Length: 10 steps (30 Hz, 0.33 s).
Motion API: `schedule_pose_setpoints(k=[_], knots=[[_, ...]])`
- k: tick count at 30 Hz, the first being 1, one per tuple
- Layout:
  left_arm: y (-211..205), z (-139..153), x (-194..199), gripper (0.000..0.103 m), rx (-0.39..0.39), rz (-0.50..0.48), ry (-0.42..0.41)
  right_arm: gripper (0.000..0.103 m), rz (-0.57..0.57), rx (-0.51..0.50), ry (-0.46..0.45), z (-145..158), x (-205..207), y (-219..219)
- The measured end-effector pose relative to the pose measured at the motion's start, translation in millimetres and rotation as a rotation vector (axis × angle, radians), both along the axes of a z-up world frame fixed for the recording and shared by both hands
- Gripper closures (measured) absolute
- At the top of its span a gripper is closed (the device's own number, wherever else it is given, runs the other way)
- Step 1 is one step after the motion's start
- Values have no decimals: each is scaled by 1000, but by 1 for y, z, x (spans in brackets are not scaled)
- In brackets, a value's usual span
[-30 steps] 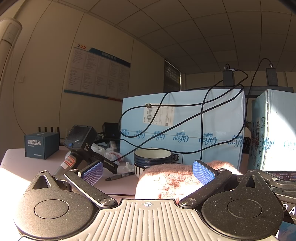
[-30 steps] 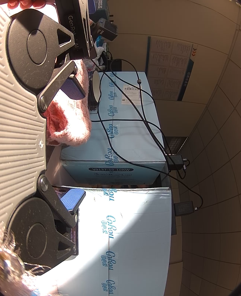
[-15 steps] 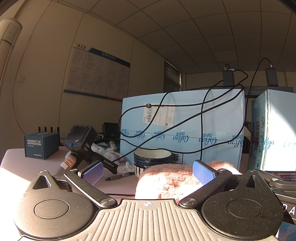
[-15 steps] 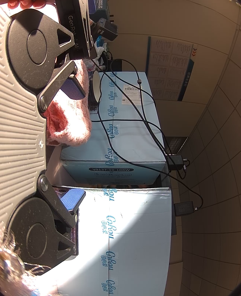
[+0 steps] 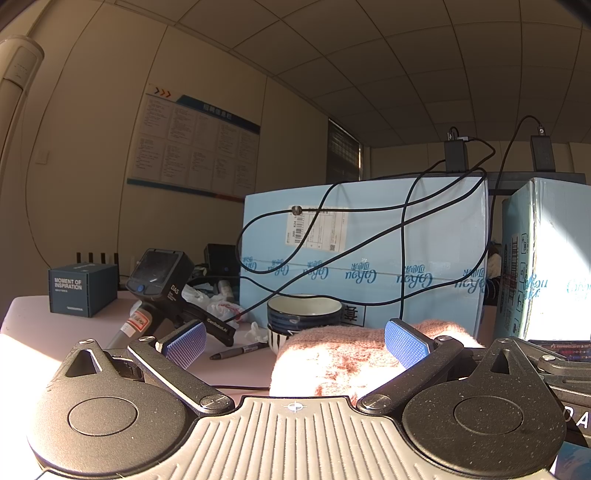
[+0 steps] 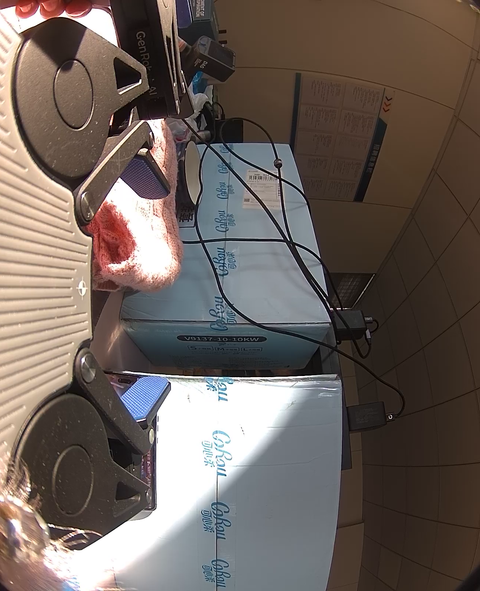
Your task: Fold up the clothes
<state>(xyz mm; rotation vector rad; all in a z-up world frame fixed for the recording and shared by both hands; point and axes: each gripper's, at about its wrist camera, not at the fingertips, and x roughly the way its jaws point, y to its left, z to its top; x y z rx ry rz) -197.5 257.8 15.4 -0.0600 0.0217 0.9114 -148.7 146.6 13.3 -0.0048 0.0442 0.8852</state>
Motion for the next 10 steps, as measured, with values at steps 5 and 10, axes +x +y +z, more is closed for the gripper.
schedule_pose_setpoints(k=[5,10], knots=[[1,0,0,0,-4,-3,1,0,10,-14,29,-1,5,2],[1,0,0,0,-9,-6,1,0,11,-18,38,-1,6,3]])
